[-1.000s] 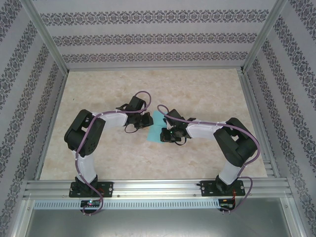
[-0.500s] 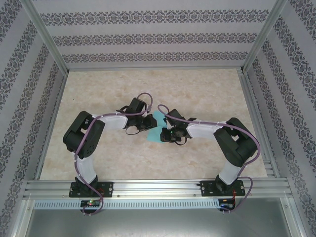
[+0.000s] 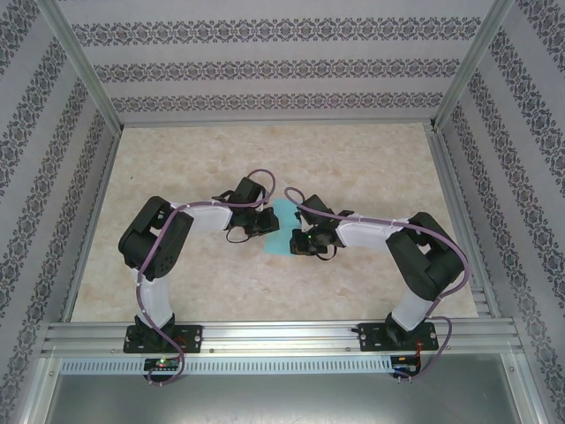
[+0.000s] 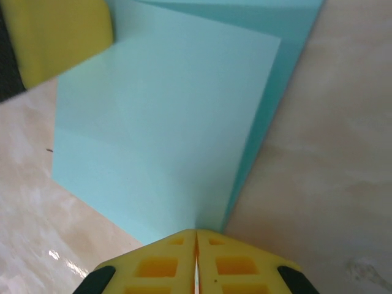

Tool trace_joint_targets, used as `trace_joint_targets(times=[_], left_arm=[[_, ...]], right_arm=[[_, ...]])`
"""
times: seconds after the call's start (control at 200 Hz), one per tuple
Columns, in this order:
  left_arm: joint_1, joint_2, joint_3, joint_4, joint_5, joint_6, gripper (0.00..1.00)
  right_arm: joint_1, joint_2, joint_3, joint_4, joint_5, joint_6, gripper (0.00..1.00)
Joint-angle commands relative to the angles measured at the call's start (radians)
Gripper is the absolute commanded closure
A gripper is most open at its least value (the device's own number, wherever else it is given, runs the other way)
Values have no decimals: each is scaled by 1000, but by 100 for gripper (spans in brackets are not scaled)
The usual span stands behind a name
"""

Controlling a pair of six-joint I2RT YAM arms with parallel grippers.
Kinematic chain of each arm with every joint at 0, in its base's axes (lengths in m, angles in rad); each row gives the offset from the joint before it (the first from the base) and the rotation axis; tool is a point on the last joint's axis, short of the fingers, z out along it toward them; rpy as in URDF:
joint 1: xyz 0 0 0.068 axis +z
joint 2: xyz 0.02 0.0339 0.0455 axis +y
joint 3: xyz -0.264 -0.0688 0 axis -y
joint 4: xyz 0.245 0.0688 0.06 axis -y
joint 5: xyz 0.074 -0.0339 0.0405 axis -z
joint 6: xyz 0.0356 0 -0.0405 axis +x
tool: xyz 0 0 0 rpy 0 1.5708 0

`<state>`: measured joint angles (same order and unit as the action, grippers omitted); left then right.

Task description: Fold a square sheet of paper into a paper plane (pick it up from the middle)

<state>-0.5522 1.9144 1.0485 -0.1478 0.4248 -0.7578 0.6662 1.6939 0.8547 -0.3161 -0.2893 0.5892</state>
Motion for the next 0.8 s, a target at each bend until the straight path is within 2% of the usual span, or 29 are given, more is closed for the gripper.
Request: trace_joint_targets(times=[0.0,0.185,0.55,0.799], left_arm=[[-4,30,-2,-50,-58,31,88],[-11,37,-14,-49,-45,26,88],[-14,51,-27,-43,-61,-25,90],[-14,51,-41,-46,-73,-42,92]], right_arm=[[-4,-46,13,-36,-15,-5,90],[9,-51,61,24,-14,24,89],[35,99,168,83,-29,54,90],[30,122,152,134,21,93,96]])
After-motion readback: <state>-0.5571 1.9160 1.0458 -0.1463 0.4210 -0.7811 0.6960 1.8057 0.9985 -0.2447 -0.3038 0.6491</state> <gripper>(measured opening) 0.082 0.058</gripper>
